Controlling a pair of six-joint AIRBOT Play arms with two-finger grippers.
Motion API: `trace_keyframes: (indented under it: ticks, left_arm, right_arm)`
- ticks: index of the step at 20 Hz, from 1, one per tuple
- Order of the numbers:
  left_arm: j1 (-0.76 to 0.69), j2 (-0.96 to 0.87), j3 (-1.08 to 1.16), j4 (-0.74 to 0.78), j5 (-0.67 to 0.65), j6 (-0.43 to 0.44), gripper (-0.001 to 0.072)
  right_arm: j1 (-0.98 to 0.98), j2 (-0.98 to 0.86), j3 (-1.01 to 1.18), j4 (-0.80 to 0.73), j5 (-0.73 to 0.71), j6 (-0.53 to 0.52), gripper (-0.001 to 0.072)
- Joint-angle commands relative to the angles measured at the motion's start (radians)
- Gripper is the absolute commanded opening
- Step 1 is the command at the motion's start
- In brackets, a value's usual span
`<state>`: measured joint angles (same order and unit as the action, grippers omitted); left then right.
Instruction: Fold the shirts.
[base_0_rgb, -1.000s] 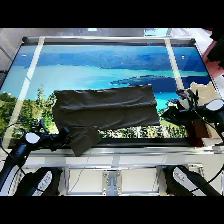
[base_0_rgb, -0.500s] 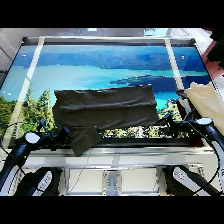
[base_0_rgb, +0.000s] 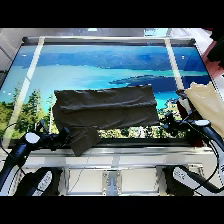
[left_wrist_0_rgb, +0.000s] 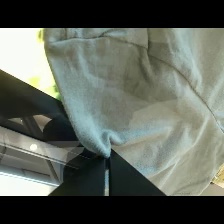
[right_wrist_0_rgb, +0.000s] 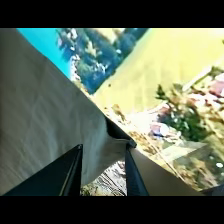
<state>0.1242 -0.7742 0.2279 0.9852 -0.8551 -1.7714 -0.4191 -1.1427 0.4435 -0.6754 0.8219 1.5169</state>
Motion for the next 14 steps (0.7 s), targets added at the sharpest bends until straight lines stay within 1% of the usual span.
trace_keyframes:
  ticks: [1,3,5,6,7,8,11,12,14]
  left_arm:
    - [0.0,0.001,0.0,0.0,-0.003,0.008,0.0009]
    - [0.0,0.001,0.0,0.0,-0.003,0.012,0.0009]
    - [0.0,0.0,0.0,0.0,-0.003,0.011,0.001]
    - [0.0,0.001,0.0,0.0,-0.003,0.011,0.001]
    - [0.0,0.001,0.0,0.0,-0.003,0.011,0.001]
    - [0.0,0.001,0.0,0.0,-0.003,0.011,0.0009]
    - [0.0,0.001,0.005,-0.027,-0.004,0.028,0.001]
    - [0.0,0.001,0.02,-0.04,-0.013,0.047,0.0009]
    - [0.0,0.001,0.086,-0.045,-0.056,0.077,0.0009]
  right_arm:
    - [-0.001,-0.04,-0.001,0.025,0.017,-0.026,0.0316]
    - [-0.001,-0.044,-0.001,0.027,0.025,-0.05,0.0316]
    - [-0.001,-0.044,-0.001,0.034,-0.004,-0.051,0.031]
    - [-0.001,-0.044,-0.001,0.042,-0.015,-0.053,0.0204]
    - [-0.001,-0.044,-0.001,0.055,-0.024,-0.074,0.0026]
    - [-0.001,-0.044,0.0,0.081,-0.027,-0.118,0.0033]
    - [-0.001,-0.039,0.008,0.228,0.013,-0.269,0.0031]
    - [-0.001,-0.032,0.024,0.25,0.033,-0.291,0.0031]
    - [-0.004,0.001,0.072,0.235,0.073,-0.285,0.003]
